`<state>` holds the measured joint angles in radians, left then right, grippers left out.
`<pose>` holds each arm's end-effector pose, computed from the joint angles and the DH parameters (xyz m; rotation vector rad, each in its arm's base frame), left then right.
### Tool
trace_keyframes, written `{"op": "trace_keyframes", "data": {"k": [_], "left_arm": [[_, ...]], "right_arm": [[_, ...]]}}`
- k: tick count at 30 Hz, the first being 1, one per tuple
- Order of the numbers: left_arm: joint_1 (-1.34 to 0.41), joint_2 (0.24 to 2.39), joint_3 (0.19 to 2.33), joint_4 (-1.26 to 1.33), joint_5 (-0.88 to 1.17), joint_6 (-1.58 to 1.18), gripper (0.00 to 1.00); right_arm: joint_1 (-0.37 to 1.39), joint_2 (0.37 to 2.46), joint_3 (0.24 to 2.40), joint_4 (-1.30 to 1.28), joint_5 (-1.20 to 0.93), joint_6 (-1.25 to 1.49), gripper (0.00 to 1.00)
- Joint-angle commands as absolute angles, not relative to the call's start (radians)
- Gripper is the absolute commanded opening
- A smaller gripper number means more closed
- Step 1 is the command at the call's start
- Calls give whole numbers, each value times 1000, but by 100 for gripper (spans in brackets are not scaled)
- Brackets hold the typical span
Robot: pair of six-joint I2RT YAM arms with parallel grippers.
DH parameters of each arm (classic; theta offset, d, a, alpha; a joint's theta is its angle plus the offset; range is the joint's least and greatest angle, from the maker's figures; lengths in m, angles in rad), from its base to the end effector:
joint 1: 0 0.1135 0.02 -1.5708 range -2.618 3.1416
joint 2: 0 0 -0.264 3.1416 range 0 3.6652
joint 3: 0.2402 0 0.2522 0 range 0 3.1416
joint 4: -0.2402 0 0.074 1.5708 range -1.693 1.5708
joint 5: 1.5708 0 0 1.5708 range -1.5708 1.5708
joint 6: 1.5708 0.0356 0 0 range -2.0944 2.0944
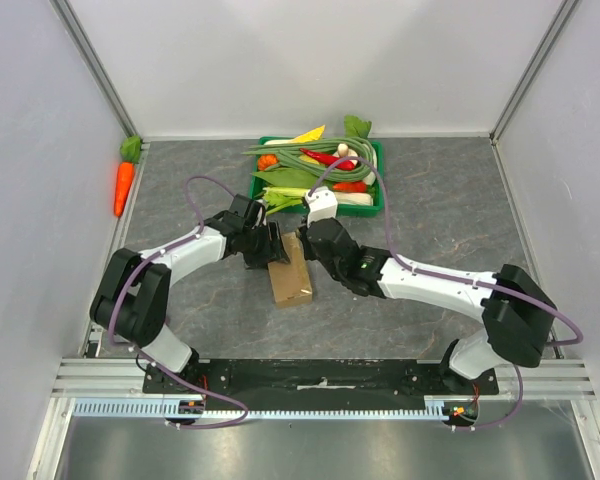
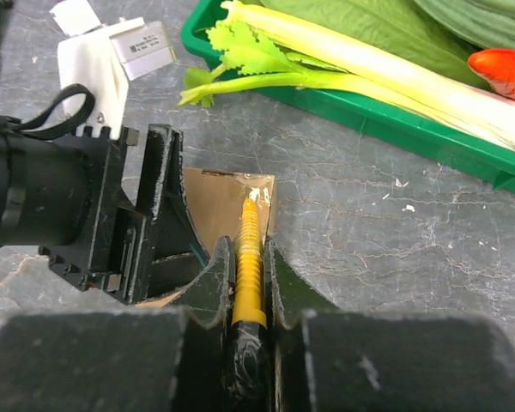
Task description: Unpack the express box
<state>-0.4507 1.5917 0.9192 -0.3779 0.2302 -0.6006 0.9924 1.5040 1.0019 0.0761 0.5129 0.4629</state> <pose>0.2742 -0.1417 0.1775 -0.1208 2.7331 -0.6388 0.2014 0.2765 0.2682 -0.1911 1.9567 0.4512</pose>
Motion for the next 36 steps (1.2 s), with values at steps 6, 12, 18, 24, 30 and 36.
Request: {"op": "trace_keyframes", "data": {"k": [6,12,18,24,30,36], "left_arm": [[-456,1626,838,-462,210,-554,57],[-456,1620,813,-460,213,-554,53],[-456,1624,798,-449,227,-566,50],[-456,1620,793,-451,209,-574,49],[-456,1621,795,-454,190,-575,48],[-456,1626,795,-459,183,-574,47]], "right_arm": [[996,1589,1057,78,606,523,0],[994,1614,1075,46,598,545,0],[994,1615,1075,51,584,548,0],[994,1634,1091,38,604,538,0],[996,1657,1123,12,629,540,0],[994,1674,1135,3,638,538,0]]}}
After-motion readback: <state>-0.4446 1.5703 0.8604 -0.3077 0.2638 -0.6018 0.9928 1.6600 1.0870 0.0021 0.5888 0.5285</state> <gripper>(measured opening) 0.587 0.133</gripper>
